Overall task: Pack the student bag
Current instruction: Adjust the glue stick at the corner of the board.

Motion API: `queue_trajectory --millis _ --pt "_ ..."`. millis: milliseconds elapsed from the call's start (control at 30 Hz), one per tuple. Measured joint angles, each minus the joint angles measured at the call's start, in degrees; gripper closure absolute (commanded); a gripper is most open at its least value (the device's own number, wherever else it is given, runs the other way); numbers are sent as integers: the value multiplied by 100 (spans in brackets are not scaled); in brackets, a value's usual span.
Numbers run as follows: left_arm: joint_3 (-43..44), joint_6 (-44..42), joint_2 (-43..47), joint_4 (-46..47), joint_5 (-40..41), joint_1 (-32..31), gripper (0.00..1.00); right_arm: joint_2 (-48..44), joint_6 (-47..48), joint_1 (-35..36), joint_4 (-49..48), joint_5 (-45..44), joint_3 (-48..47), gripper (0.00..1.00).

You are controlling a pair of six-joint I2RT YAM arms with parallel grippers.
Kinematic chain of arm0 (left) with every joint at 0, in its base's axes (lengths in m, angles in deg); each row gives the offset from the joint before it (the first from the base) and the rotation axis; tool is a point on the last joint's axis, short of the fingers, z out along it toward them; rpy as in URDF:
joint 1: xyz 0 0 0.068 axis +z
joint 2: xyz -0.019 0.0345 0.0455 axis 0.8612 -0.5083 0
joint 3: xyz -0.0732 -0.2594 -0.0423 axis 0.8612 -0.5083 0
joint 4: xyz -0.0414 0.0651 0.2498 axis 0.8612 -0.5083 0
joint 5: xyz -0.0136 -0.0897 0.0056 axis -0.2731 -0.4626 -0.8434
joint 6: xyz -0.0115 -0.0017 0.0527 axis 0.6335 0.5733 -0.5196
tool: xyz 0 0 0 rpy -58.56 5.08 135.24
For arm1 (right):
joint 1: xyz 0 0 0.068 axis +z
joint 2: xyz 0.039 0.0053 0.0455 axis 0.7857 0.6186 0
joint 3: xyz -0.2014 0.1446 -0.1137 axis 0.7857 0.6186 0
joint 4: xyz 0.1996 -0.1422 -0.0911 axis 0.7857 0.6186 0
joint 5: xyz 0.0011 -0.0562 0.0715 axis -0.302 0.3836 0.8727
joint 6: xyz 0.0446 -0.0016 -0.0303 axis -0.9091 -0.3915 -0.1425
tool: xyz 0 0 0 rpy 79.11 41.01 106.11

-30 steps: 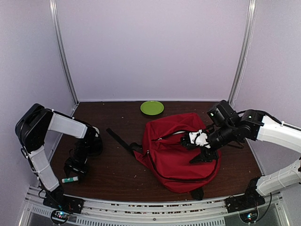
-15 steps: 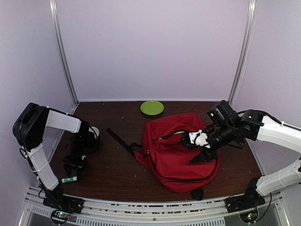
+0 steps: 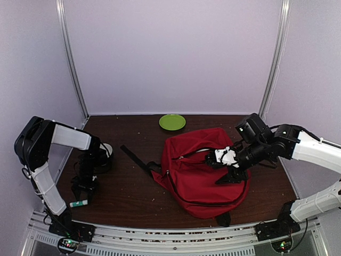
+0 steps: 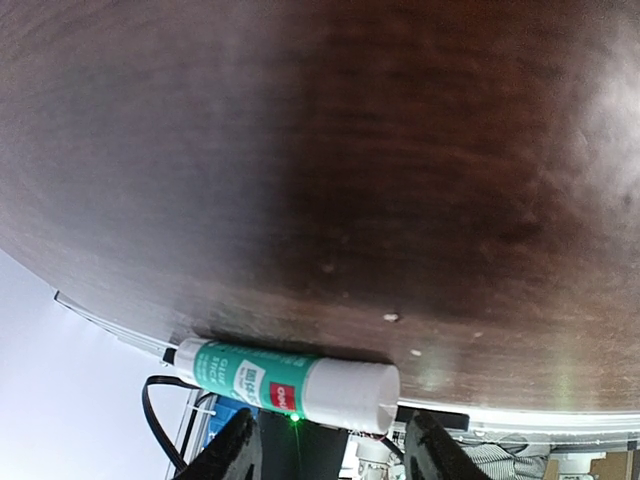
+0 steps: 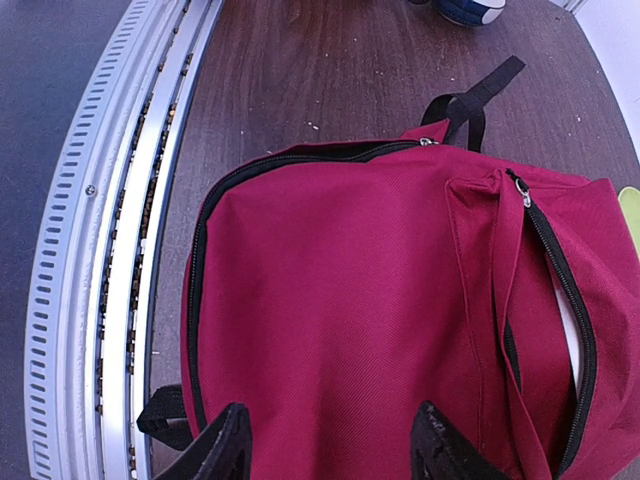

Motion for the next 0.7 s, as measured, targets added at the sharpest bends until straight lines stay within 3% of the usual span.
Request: queue_trajectory --millis 167,300,400,500,700 --pt "79 103 197 146 177 9 44 -50 -24 0 0 -2 0 44" --pt "374 520 1370 374 367 28 31 -22 -125 0 79 35 -101 44" --pt "374 1060 2507 699 433 101 29 31 -155 0 92 98 -254 44" --pt "184 1624 3390 863 452 417 26 63 -153 0 92 138 -304 44" --pt "-564 2339 3812 940 463 1408 22 44 -149 0 101 142 -278 43"
